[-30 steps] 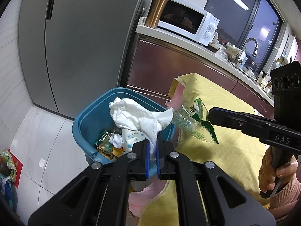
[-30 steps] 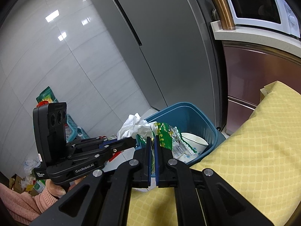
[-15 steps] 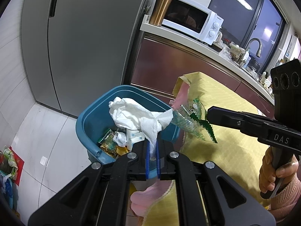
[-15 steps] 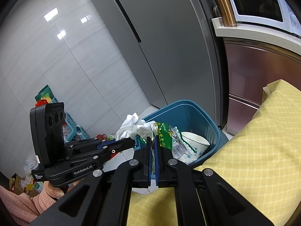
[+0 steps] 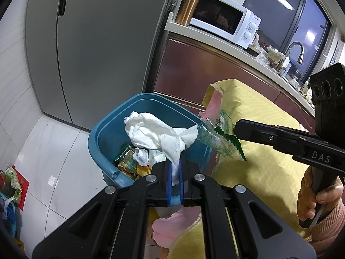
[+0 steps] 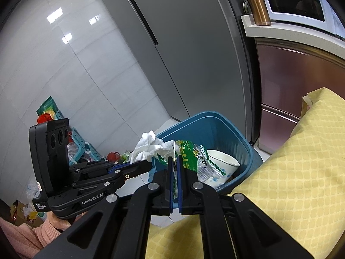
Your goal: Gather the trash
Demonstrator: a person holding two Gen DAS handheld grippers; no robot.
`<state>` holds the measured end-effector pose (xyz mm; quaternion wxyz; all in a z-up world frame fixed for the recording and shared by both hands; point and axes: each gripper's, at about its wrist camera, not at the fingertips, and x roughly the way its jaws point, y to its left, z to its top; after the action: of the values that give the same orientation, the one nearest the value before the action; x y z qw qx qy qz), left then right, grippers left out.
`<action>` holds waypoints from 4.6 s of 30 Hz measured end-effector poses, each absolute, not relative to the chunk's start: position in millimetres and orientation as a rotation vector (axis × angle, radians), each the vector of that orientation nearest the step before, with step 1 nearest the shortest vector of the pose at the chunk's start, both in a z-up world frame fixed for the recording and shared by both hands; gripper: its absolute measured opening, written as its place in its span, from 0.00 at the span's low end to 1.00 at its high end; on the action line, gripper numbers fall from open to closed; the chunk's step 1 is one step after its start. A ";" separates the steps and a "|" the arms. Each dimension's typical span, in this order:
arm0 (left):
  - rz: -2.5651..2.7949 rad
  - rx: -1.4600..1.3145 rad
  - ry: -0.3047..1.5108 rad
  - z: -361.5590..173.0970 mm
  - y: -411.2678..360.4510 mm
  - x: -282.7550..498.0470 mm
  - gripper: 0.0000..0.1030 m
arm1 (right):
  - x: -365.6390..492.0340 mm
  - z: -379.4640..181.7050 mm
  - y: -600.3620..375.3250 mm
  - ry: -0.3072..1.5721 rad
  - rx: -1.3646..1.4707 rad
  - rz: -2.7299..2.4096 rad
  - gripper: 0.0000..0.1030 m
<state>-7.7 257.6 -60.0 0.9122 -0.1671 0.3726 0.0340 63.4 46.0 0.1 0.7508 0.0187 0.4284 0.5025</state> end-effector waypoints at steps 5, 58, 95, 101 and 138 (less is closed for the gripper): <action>0.080 -0.343 0.778 -63.7 259.5 -2.0 0.05 | 65.5 -6.6 51.6 0.955 0.034 1.087 0.02; 0.067 -0.343 0.838 -90.7 259.9 18.2 0.05 | 76.4 -30.2 74.4 1.043 0.011 1.036 0.02; 0.087 -0.361 0.903 -113.1 265.0 35.5 0.06 | 81.6 -40.3 80.4 1.089 0.004 0.999 0.04; 0.095 -0.347 0.919 -118.0 263.1 43.5 0.08 | 81.6 -40.2 75.6 1.083 0.020 0.999 0.06; 0.090 -0.170 0.592 -24.0 165.3 -19.4 0.94 | 30.7 1.0 -91.7 0.729 0.058 0.778 0.85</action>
<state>-19.4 165.3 -24.0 0.9520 -0.0838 0.2910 0.0444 30.7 -91.7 1.0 0.8609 0.0275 0.3473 0.3709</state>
